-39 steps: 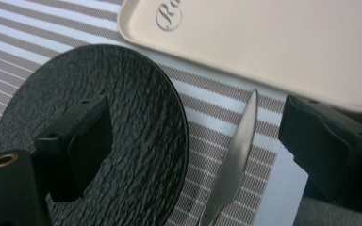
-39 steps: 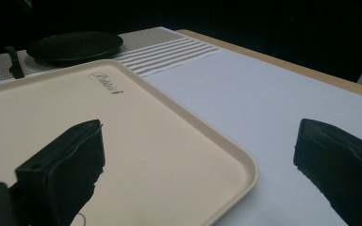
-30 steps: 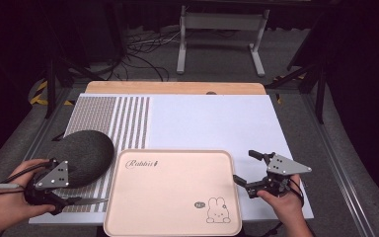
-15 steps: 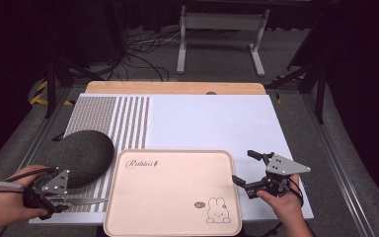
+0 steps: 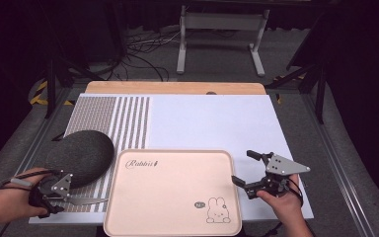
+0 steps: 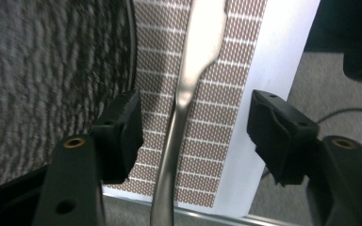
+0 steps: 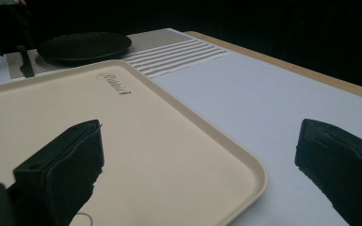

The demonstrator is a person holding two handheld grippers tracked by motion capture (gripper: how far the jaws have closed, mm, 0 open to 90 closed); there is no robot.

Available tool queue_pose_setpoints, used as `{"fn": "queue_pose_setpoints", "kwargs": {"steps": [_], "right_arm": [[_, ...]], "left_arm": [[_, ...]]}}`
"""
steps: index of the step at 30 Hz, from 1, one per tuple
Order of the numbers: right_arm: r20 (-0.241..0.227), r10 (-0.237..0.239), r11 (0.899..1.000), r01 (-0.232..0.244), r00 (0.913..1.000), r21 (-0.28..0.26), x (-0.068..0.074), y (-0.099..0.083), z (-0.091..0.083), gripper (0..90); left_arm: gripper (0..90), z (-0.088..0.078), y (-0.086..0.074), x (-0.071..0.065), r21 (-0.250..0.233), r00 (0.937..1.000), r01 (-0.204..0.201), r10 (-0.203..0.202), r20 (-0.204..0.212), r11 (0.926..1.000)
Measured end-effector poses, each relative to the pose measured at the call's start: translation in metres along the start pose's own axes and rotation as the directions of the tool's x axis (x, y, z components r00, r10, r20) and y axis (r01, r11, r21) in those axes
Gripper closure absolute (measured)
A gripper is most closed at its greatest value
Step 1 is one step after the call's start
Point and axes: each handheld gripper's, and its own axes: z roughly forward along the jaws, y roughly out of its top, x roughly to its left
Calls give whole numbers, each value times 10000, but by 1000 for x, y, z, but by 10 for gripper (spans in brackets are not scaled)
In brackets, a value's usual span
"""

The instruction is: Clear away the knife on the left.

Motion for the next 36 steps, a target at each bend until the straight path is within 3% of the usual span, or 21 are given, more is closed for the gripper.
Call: {"fn": "queue_pose_setpoints", "kwargs": {"steps": [6, 10, 12, 15, 19, 23, 34, 35, 36], "right_arm": [[-85, -50, 9999, 51, 10000, 112, 0, -1, 0, 26], [-156, -48, 9999, 50, 9999, 152, 1, -1, 1, 27], [-204, -63, 9998, 66, 9998, 189, 1, -1, 2, 27], [-364, -101, 9992, 114, 9993, 371, 1, -2, 2, 27], [-440, -93, 9994, 107, 9990, 325, 2, -2, 3, 28], [-492, -97, 9994, 113, 9987, 322, 2, -2, 3, 28], [-641, -141, 9994, 161, 9978, 294, 4, -2, 4, 28], [-644, -137, 9994, 156, 9978, 294, 4, -2, 4, 28], [-645, -139, 9995, 158, 9978, 291, 4, -2, 4, 28]], "left_arm": [[460, 7, 0, 7, 480, 9987, -484, 475, 188, 9977], [531, 11, 2, 9, 730, 9980, -569, 546, 324, 9957], [603, 12, 2, 11, 759, 9987, -404, 378, 353, 9963], [668, 13, 3, 14, 880, 9979, -578, 551, 330, 9944], [731, 15, 6, 15, 1186, 9940, -1044, 997, 451, 9874], [781, 19, 6, 16, 1311, 9931, -1118, 1062, 491, 9850], [793, 20, 4, 17, 1170, 9887, -1442, 1383, 576, 9826], [794, 19, 5, 16, 1340, 9877, -1536, 1482, 498, 9790], [795, 20, 5, 16, 1198, 9882, -1496, 1444, 506, 9815]]}}
